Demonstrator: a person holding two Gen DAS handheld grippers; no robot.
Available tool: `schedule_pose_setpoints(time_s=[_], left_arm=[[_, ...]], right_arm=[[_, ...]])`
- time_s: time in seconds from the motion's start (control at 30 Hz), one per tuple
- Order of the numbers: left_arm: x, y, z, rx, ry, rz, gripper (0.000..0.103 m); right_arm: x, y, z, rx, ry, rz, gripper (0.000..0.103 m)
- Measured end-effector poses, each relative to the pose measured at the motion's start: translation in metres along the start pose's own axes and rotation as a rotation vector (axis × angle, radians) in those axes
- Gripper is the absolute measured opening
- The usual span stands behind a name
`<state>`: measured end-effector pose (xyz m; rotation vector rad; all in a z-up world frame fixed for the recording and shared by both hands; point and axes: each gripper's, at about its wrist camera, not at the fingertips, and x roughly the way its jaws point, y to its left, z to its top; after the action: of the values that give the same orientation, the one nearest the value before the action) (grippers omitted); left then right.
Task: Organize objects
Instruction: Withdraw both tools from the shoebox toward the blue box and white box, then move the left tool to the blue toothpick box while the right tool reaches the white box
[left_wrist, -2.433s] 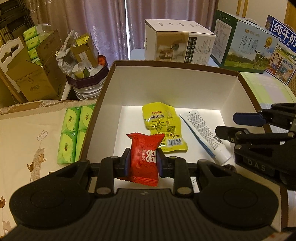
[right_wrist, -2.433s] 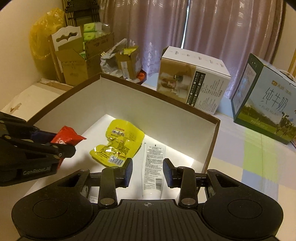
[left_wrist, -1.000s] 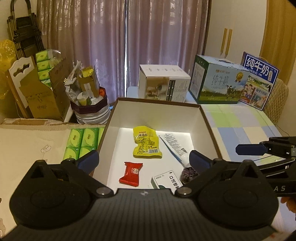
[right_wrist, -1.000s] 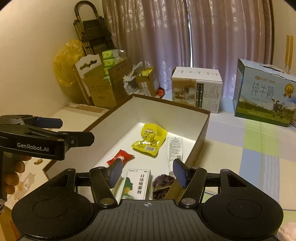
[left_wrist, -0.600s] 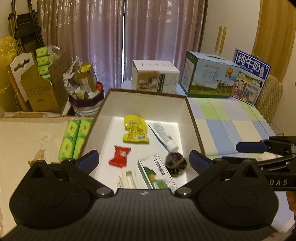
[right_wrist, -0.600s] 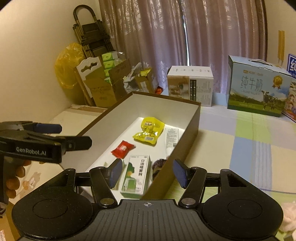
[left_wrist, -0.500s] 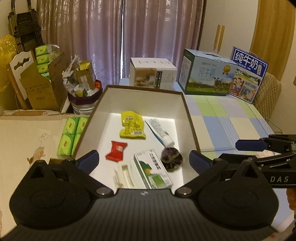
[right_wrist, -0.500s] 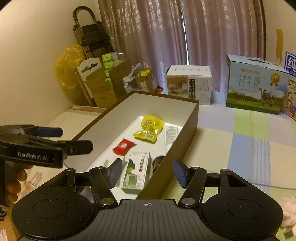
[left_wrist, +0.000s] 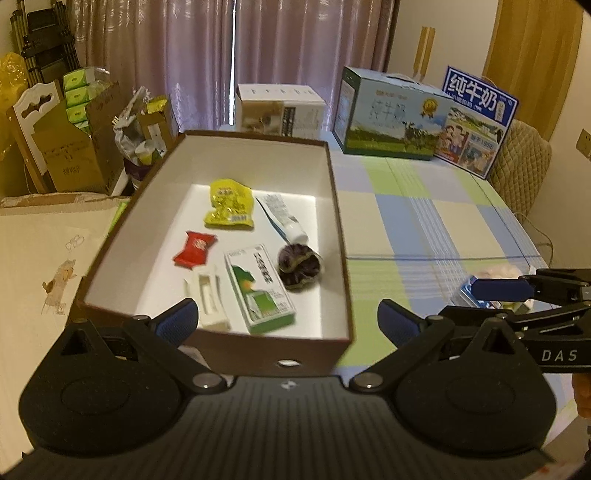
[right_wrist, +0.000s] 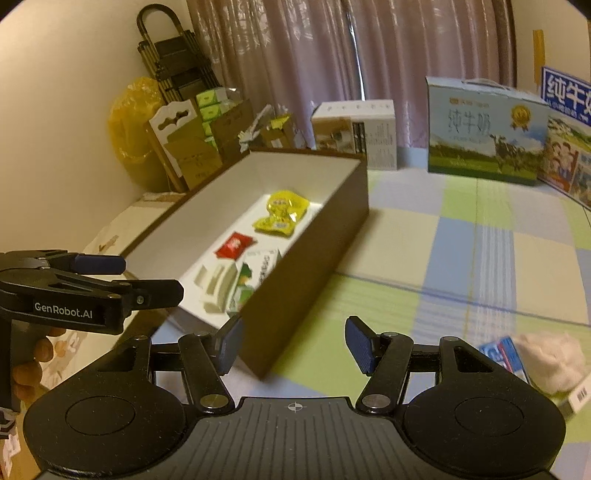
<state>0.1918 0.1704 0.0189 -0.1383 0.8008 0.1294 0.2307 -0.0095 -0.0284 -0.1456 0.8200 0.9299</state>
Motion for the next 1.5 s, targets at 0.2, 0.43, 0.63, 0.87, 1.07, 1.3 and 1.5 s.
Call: schedule_pose_setpoints(time_s=[0.2,0.43,0.63,0.87,1.07,1.3,1.5], left_arm=[[-0.001,-0.034,-0.011,0.025,0.028,-0.009,0.102],[0.002,-0.073,-0.022,0.057,0.057,-0.026,0.102],[0.008,-0.104,-0.028,0.086,0.079,-0.05,0.102],[0.021,-0.14,-0.032,0.124,0.098,-0.099,0.102],[0.035,-0.172,-0.036,0.166,0.115,-0.143,0.101],[0.057,-0.208,-0.039,0.235,0.129,-0.196,0.101],[0.08,-0.233,-0.039,0.298,0.132,-0.218,0.101]], right_arm=[[-0.017,-0.023,-0.019,0.022,0.022,-0.007,0.058],[-0.037,-0.049,-0.038,0.047,0.046,-0.016,0.058],[-0.053,-0.074,-0.054,0.08,0.07,-0.044,0.058],[-0.072,-0.104,-0.071,0.133,0.084,-0.093,0.058],[-0.088,-0.131,-0.083,0.188,0.085,-0.147,0.058],[-0.1,-0.166,-0.095,0.273,0.088,-0.228,0.058],[-0.108,-0.193,-0.104,0.338,0.091,-0.282,0.058]])
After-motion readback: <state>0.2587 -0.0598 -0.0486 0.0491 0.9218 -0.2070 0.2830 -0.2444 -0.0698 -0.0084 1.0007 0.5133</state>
